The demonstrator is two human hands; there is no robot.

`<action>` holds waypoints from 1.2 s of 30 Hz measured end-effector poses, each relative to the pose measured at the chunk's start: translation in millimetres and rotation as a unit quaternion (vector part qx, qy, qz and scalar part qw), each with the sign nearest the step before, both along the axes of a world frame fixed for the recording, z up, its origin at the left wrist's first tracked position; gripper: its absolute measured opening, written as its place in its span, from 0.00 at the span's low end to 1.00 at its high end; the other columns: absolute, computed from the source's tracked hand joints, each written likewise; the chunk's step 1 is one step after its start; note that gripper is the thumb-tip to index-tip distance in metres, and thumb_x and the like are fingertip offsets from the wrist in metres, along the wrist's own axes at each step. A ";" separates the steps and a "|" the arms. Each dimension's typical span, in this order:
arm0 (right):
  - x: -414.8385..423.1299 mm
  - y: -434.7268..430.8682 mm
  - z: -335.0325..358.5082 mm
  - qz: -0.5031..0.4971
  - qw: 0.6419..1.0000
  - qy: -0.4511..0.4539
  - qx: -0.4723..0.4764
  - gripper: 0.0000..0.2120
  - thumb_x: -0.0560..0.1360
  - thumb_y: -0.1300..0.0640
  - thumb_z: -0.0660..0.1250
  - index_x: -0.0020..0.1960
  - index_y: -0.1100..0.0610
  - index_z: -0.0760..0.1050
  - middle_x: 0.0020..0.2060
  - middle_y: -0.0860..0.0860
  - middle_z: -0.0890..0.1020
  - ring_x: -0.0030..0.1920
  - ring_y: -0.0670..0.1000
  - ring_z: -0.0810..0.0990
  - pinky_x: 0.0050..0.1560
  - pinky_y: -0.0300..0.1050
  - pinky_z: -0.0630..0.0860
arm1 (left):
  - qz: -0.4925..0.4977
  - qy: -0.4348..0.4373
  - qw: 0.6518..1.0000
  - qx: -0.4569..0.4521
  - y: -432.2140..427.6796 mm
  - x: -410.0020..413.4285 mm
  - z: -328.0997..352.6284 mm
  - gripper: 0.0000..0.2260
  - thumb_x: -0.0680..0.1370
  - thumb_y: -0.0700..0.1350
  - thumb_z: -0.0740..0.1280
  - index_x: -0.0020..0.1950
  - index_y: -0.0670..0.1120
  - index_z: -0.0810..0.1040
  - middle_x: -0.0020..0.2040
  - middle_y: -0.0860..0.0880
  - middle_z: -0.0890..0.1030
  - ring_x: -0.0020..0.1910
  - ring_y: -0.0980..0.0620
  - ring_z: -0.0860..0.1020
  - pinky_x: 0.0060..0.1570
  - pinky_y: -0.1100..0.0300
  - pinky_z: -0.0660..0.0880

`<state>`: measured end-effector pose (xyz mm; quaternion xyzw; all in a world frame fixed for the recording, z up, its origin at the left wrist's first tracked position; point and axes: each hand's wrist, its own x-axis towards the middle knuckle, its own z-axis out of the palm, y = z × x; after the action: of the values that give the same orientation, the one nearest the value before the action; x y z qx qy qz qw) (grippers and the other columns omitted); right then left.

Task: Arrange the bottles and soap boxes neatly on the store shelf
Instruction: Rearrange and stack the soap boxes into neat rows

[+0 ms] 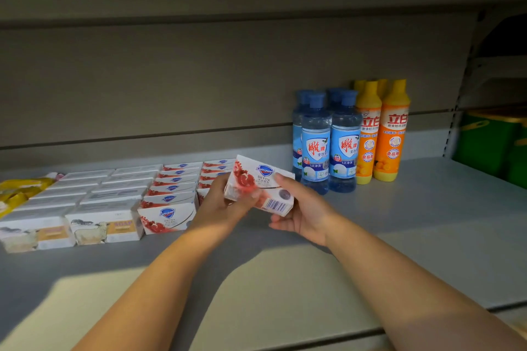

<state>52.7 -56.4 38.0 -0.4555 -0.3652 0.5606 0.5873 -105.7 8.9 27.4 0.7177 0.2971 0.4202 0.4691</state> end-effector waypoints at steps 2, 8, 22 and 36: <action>0.8 -1.1 1.0 0.029 0.998 0.044 -0.037 0.23 0.62 0.42 0.71 0.49 0.57 0.78 0.30 0.53 0.79 0.22 0.47 0.76 0.23 0.40 0.77 | -0.017 -0.018 1.000 0.014 0.8 -2.4 -0.4 0.38 0.62 0.56 0.79 0.68 0.60 0.65 0.57 0.65 0.77 0.57 0.64 0.77 0.59 0.61 0.73; -2.6 1.1 -1.5 0.061 0.996 0.041 -0.043 0.28 0.61 0.32 0.63 0.41 0.58 0.77 0.27 0.53 0.76 0.20 0.48 0.75 0.22 0.40 0.76 | -0.005 -0.068 0.990 0.123 -1.6 -4.7 7.2 0.15 0.65 0.49 0.76 0.49 0.51 0.79 0.46 0.63 0.80 0.48 0.62 0.78 0.48 0.69 0.75; -7.9 4.7 -4.0 -0.182 0.947 -0.203 0.168 0.10 0.73 0.49 0.68 0.34 0.49 0.76 0.22 0.47 0.75 0.22 0.46 0.71 0.26 0.39 0.68 | -0.215 -0.076 0.880 -0.416 8.8 1.2 -2.1 0.38 0.73 0.71 0.50 0.50 0.39 0.80 0.40 0.36 0.81 0.28 0.44 0.80 0.29 0.58 0.79; -5.0 -0.2 -6.6 -0.051 0.929 -0.245 0.273 0.22 0.68 0.68 0.73 0.55 0.46 0.77 0.57 0.56 0.77 0.50 0.47 0.79 0.52 0.41 0.77 | -0.176 -0.171 0.875 -0.417 12.3 -4.4 4.0 0.34 0.71 0.65 0.58 0.61 0.37 0.75 0.48 0.34 0.82 0.41 0.41 0.84 0.39 0.54 0.82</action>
<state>47.7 -56.7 31.4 -0.4189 -0.6131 0.2796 0.6086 -110.1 21.2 31.4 0.4132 0.2284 0.2839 0.8346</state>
